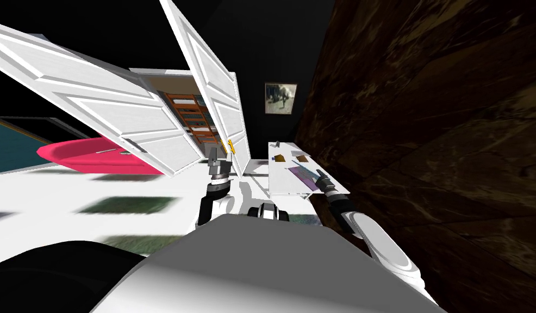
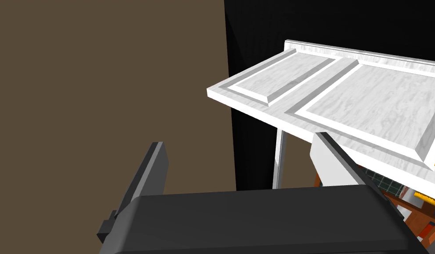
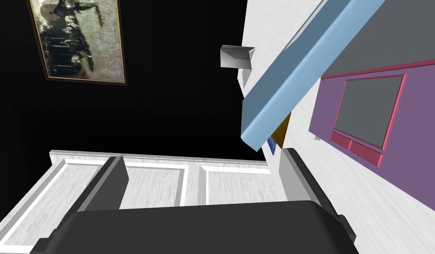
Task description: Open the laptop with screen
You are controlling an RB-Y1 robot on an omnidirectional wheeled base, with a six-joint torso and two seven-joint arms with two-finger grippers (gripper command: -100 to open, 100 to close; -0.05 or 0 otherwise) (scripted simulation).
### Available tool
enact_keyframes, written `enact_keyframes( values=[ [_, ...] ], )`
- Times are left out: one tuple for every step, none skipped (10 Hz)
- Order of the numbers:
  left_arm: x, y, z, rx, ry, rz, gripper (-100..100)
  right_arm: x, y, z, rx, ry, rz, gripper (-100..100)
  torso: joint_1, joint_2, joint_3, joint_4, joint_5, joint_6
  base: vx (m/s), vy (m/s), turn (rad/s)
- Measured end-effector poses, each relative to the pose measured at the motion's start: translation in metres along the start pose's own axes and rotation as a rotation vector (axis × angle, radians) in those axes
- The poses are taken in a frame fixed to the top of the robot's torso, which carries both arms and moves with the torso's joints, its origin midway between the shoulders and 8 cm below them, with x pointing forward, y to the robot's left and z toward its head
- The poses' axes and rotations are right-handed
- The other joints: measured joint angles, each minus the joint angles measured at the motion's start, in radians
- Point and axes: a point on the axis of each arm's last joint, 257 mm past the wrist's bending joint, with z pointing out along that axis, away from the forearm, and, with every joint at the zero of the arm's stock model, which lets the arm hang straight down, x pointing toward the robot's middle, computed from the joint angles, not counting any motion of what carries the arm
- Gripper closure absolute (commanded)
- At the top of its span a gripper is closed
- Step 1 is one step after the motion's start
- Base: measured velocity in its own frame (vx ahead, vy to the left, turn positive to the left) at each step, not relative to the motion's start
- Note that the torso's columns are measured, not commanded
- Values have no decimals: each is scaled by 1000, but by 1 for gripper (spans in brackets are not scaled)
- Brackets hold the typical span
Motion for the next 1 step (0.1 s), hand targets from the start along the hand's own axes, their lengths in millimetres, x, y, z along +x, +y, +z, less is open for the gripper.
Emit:
enact_keyframes(
  values=[
    [0, 0, 0, 0, 0, 0, 0, 0, 0, 0, 0, 0, 0, 0, 0, -1, 0, 0, 0, 0, 0, 0, 0]
  ],
)
